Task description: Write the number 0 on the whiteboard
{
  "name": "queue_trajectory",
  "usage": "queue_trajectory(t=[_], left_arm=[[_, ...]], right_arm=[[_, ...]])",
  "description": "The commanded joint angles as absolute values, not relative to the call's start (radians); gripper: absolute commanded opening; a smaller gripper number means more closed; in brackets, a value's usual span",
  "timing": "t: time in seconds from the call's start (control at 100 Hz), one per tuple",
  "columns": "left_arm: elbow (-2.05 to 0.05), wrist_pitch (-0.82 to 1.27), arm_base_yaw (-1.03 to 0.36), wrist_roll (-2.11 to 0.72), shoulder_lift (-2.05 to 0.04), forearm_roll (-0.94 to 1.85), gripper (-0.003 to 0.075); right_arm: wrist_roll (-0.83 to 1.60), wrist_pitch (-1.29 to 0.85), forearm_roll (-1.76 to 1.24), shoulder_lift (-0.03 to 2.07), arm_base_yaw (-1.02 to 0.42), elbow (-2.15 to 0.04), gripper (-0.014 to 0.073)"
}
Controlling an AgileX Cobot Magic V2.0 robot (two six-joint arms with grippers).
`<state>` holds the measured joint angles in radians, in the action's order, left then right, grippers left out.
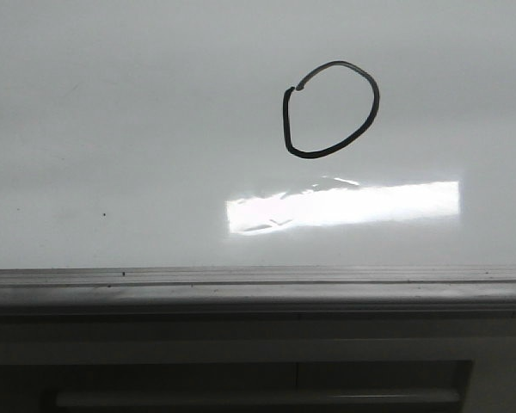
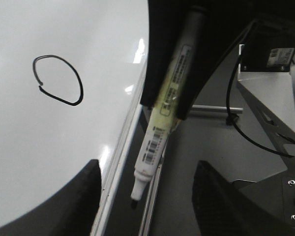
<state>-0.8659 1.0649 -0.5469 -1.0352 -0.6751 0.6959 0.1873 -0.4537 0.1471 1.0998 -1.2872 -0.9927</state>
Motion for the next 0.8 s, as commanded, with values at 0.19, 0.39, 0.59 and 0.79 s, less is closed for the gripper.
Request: queue_trajectory(t=[0.19, 0.39, 0.59, 0.79], left_arm=[[-0.902, 1.047, -0.616, -1.043, -0.76, 0.756, 0.0385], [-0.902, 1.027, -0.619, -1.043, -0.793, 0.757, 0.0315], [-0.902, 1.027, -0.619, -1.043, -0.819, 0.768, 0.0147], [-0.902, 1.025, -0.619, -1.045, -0.819, 0.783, -0.002]], right_arm=[[0.204, -0.276, 0.108, 1.086, -1.323, -1.025, -0.005], [0.204, -0.276, 0.08, 1.086, -1.333, -1.025, -0.005], [0.204, -0.306, 0.072, 1.086, -1.333, -1.025, -0.005], [0.204, -0.328, 0.059, 1.086, -1.333, -1.025, -0.005]])
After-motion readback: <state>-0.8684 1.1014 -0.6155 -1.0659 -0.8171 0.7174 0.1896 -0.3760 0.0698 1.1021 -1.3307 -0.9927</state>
